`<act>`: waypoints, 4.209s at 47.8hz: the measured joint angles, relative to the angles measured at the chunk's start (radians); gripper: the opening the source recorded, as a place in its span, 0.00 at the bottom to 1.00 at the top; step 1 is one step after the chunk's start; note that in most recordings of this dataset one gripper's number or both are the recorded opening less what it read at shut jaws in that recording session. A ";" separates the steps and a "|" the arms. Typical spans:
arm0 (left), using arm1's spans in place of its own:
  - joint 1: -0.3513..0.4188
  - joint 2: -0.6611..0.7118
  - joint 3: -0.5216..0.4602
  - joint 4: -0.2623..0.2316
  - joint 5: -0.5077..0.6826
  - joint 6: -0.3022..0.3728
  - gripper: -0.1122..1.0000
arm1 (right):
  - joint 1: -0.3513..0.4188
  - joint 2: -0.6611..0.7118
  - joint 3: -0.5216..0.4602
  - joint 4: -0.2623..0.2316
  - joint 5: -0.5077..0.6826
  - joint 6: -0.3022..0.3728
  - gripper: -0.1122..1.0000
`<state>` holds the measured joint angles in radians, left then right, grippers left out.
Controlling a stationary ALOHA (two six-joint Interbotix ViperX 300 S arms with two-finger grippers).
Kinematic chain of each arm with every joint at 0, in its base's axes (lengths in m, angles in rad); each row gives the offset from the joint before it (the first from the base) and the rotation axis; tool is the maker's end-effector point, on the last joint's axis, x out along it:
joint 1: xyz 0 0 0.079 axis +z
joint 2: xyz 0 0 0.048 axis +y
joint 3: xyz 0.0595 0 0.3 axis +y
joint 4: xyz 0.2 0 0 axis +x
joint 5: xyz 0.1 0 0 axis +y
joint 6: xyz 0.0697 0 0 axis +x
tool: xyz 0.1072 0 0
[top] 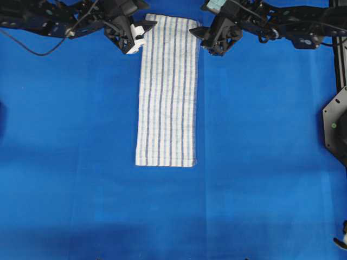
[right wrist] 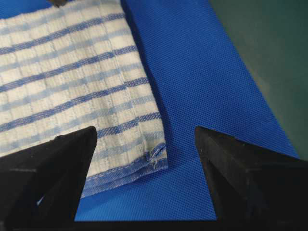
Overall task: Fold the blue towel.
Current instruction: 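Pinch the top corners of the vertical strip with both grippers, then fold the top end down toward the bottom end of the strip, then open both grippers and pull them away from the folded towel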
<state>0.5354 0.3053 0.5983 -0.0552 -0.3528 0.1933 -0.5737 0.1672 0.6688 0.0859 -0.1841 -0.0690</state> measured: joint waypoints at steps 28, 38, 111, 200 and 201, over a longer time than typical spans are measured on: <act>-0.008 0.077 -0.020 0.000 0.000 -0.052 0.29 | -0.003 0.103 -0.020 0.017 -0.040 0.003 0.55; -0.025 0.077 -0.020 0.000 0.002 -0.046 0.13 | 0.017 0.104 -0.020 0.017 -0.038 0.002 0.28; -0.183 -0.126 0.138 -0.002 0.021 -0.052 0.13 | 0.199 -0.126 0.126 0.032 0.000 0.044 0.22; -0.660 -0.190 0.235 -0.008 -0.008 -0.181 0.13 | 0.660 -0.187 0.195 0.190 0.000 0.127 0.22; -0.660 -0.190 0.235 -0.008 -0.008 -0.181 0.13 | 0.661 -0.186 0.195 0.190 0.000 0.127 0.22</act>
<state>-0.1243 0.1150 0.8330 -0.0629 -0.3605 0.0123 0.0874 -0.0184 0.8636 0.2761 -0.1841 0.0583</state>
